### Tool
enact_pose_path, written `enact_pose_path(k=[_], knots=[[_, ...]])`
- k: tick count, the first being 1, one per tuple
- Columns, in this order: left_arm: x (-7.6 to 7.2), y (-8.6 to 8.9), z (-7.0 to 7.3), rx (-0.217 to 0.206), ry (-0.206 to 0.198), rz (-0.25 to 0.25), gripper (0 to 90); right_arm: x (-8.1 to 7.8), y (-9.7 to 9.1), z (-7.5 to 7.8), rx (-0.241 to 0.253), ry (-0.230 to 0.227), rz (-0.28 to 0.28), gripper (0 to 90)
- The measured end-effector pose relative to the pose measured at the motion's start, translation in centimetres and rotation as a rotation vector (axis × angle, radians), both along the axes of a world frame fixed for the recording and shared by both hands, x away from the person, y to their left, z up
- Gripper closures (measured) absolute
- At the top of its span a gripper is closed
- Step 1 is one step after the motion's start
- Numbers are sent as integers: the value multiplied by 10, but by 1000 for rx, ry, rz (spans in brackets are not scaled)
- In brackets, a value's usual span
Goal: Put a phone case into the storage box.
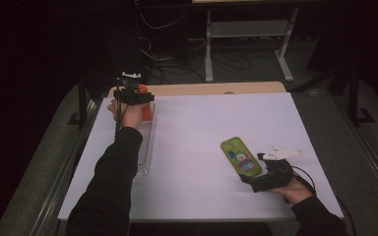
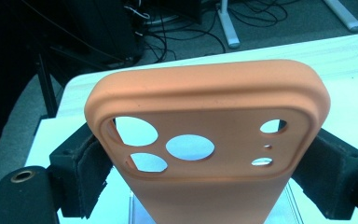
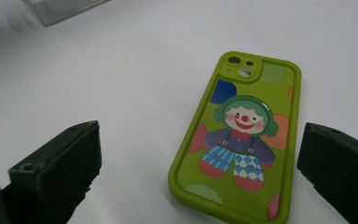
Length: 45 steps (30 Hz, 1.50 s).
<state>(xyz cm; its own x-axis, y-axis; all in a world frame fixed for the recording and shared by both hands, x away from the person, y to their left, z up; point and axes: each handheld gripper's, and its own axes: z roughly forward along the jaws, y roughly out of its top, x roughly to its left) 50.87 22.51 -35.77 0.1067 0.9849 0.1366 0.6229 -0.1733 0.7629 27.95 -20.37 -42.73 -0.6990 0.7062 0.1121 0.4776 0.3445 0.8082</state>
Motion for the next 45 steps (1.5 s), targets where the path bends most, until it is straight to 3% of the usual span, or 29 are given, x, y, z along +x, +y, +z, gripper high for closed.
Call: enact_pose_path(k=[5,10,26,30,34,45], knots=[[3,-1,-5,27,14,18,132,0,0,0,0,-2,-1,0],[5,-2,-7,28,19,15,132,0,-1,0,2,-6,-1,0],[15,-2,-16,20,-17,10,113,0,-1,0,0,-3,5,0],[16,-2,-16,28,-33,-6,91,0,-1,0,1,-6,7,0],[15,-2,-15,8,-43,-23,16,0,-1,0,0,-2,7,0],[6,11,0,-4,-51,-93,12,0,0,0,1,0,7,0]])
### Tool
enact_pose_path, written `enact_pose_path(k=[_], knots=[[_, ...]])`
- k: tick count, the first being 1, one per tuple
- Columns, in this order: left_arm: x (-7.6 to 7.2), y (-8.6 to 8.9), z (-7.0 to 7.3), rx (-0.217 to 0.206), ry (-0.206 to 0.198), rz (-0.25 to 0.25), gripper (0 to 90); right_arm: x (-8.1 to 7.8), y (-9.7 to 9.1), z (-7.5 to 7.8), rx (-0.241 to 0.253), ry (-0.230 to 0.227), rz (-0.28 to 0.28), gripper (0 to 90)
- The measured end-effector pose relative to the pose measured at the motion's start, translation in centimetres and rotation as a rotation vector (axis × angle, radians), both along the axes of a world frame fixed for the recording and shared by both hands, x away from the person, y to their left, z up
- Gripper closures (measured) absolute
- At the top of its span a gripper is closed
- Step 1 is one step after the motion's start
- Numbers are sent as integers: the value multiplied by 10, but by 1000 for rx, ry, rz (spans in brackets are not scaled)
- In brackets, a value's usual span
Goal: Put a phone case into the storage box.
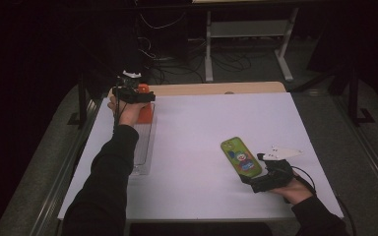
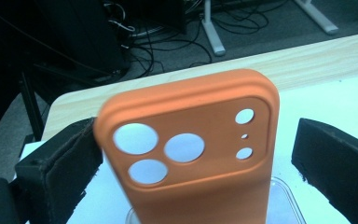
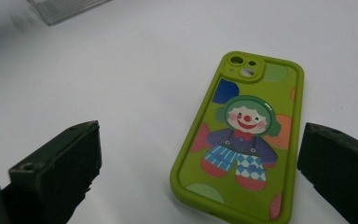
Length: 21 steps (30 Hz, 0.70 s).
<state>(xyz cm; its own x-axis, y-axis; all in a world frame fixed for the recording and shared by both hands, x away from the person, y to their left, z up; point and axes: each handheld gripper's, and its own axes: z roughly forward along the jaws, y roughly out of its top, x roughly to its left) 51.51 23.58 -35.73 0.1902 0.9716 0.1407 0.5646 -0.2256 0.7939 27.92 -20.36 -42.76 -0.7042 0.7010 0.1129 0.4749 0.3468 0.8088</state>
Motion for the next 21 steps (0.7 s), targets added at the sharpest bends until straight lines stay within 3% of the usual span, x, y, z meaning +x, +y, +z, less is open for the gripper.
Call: enact_pose_path(k=[11,21], knots=[[-18,15,27,-15,4,-78,0,1,2,0,-7,-2,4,0],[-38,20,39,-52,8,-143,0,0,3,0,-11,3,1,0]])
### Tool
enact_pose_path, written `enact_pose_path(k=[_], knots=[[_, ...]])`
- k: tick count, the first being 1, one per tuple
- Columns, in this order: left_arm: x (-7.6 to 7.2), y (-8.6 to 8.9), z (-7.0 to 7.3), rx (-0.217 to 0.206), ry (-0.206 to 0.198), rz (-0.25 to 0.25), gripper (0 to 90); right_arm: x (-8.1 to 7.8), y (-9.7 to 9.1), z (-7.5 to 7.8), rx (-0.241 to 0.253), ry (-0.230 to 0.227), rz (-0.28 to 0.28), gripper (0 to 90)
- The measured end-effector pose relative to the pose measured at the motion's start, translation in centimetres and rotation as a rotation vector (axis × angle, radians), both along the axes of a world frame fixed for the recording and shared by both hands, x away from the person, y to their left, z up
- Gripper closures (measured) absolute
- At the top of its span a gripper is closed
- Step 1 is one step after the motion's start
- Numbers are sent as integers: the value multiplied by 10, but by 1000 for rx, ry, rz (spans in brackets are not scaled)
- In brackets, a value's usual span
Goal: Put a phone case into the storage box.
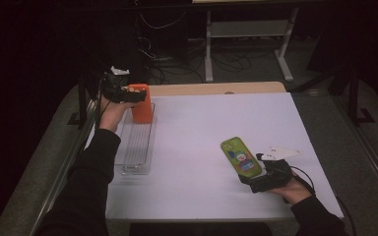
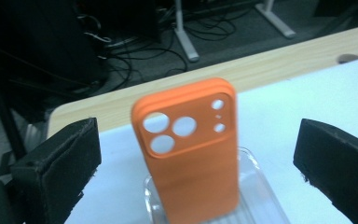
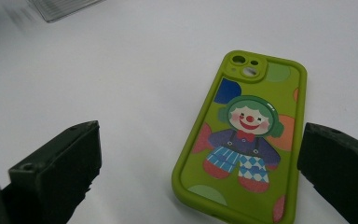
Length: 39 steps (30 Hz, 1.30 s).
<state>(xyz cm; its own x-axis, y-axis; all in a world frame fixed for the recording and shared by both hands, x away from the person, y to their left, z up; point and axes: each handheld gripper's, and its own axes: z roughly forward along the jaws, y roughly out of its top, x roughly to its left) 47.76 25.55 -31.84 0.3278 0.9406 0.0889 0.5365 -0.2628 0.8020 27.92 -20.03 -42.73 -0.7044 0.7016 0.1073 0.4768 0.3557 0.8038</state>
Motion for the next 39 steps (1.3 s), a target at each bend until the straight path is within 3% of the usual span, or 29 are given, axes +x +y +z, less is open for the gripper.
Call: enact_pose_path(k=[8,17,23,29,39], knots=[[-23,-7,-3,-72,22,-136,0,1,1,0,-8,-3,1,0],[-57,-21,-8,-144,17,-297,1,-2,2,0,-12,1,1,0],[-85,-34,-14,-154,5,-394,1,0,4,-1,-19,2,13,0],[-110,-51,-28,-186,21,-472,1,-1,4,0,-15,-1,13,0],[-137,-79,-42,-166,40,-587,1,0,6,1,-14,4,15,0]])
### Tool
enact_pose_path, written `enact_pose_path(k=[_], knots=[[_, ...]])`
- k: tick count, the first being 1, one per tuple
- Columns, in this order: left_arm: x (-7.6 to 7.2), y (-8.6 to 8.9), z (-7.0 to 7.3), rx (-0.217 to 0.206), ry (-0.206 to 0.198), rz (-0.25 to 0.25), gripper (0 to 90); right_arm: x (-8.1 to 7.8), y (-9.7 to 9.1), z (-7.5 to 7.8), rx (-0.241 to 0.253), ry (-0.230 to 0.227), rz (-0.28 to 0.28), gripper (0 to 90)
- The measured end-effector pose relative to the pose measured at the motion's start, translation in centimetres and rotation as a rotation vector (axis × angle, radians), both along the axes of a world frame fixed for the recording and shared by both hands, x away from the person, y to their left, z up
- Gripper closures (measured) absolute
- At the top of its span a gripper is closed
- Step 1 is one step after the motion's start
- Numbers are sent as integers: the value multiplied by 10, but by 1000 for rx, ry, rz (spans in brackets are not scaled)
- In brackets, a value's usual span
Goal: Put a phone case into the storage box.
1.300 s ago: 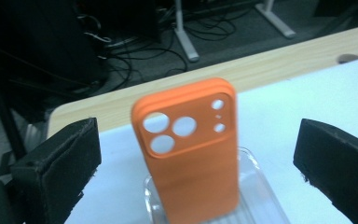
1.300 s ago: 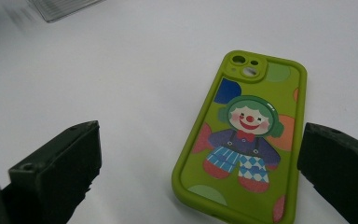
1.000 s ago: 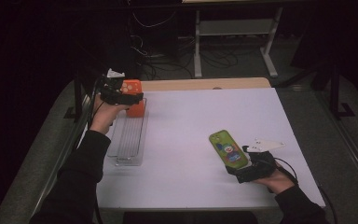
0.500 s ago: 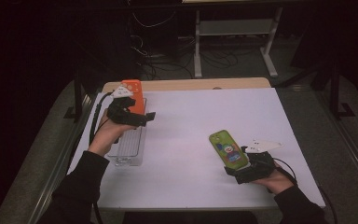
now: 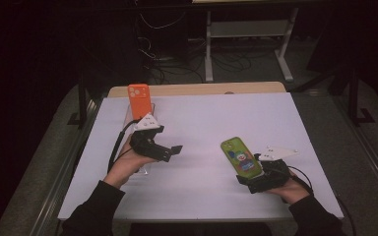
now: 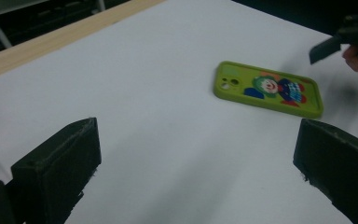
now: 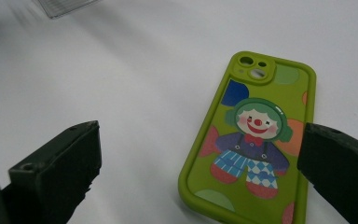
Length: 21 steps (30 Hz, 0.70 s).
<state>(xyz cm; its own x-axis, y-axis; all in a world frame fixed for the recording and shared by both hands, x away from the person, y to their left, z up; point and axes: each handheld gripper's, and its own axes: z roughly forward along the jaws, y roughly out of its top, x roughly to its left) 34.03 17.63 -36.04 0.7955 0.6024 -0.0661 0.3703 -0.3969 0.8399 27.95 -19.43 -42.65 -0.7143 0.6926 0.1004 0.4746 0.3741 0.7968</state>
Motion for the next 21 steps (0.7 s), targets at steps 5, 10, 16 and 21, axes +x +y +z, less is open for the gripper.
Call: enact_pose_path(k=[5,10,16,21], knots=[[-13,-12,-7,3,-1,-45,1,-1,1,0,-5,9,-3,0],[-25,-20,-20,35,14,-88,3,-1,1,2,0,4,-10,0],[-40,-29,-38,59,32,-139,3,-1,3,3,7,29,-38,0],[-42,-28,-46,79,19,-154,3,-1,2,3,11,28,-65,0]])
